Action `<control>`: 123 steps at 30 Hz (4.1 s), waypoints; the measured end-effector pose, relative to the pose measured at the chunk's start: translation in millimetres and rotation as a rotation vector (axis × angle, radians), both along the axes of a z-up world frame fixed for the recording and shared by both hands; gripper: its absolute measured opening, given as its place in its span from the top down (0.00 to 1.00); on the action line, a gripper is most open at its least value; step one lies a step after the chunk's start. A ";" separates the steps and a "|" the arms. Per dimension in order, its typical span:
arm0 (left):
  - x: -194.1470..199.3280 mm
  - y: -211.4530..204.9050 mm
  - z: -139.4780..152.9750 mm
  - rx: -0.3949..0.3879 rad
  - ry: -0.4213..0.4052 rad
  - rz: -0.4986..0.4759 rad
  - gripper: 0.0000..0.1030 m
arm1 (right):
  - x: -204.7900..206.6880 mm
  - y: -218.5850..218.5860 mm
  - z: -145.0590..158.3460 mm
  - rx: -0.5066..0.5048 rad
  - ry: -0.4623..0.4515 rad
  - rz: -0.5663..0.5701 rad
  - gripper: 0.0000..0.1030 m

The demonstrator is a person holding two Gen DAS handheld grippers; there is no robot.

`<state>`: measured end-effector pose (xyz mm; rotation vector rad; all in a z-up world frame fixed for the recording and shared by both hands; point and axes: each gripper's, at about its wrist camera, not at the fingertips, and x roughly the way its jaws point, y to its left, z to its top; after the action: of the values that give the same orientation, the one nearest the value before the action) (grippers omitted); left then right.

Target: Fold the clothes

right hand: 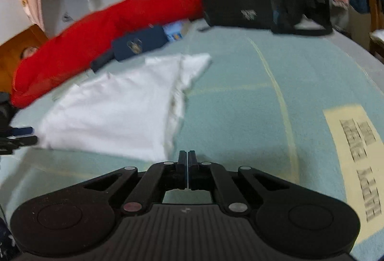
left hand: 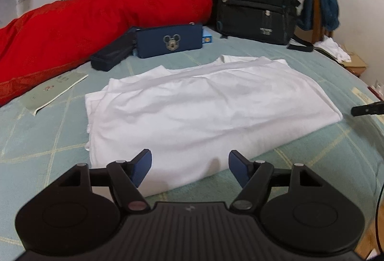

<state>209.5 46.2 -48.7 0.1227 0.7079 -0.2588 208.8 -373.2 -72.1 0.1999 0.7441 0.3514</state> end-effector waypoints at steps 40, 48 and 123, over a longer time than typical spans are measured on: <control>0.4 32.3 -8.4 0.119 0.069 0.041 0.24 | 18.4 113.0 20.9 -0.221 -0.088 0.334 0.43; -37.2 -20.8 -14.4 0.666 -0.097 -0.273 0.24 | 10.1 129.4 28.3 -0.637 -0.206 0.433 0.27; -39.2 -57.0 -51.0 1.150 -0.306 -0.376 0.98 | -8.4 188.0 -2.0 -1.038 -0.480 0.463 0.94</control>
<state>170.3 -10.9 -99.7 1.3713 0.4476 -0.1559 200.4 -185.2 -74.1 -1.0196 0.4090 0.3872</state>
